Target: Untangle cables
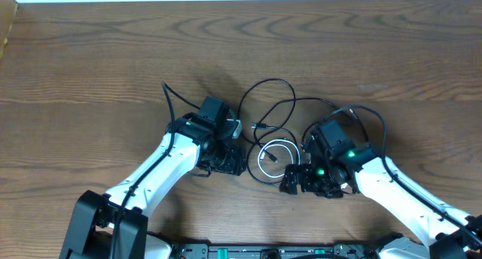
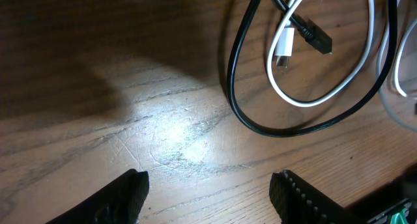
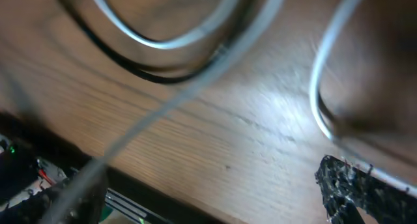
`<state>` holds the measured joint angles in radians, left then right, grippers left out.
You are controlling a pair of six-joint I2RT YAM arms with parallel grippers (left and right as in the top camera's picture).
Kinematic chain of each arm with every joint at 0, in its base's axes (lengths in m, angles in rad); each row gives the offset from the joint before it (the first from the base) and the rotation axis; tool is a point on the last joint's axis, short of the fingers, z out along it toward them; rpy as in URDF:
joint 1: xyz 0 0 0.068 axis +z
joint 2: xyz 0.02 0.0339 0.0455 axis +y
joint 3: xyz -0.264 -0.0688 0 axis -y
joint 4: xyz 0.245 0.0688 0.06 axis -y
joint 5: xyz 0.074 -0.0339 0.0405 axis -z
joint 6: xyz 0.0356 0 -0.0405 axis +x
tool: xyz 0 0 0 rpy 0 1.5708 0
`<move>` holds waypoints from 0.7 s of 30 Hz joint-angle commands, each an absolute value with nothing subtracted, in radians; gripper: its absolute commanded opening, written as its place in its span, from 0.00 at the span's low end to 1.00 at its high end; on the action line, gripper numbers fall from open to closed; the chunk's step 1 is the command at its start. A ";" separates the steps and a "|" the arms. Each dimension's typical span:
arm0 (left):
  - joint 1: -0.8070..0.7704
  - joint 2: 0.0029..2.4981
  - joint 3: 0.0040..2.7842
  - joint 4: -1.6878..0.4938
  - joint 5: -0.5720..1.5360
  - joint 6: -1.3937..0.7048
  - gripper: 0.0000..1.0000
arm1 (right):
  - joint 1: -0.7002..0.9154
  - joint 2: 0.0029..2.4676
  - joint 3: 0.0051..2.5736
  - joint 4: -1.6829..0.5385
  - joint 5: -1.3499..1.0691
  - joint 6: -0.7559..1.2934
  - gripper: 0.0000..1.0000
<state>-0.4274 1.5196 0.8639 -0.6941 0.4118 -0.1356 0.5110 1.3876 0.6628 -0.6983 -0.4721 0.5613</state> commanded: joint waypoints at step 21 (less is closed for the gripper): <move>-0.429 1.526 0.870 -0.672 0.398 -0.143 0.66 | 0.443 1.360 0.715 -0.628 -0.595 0.556 0.93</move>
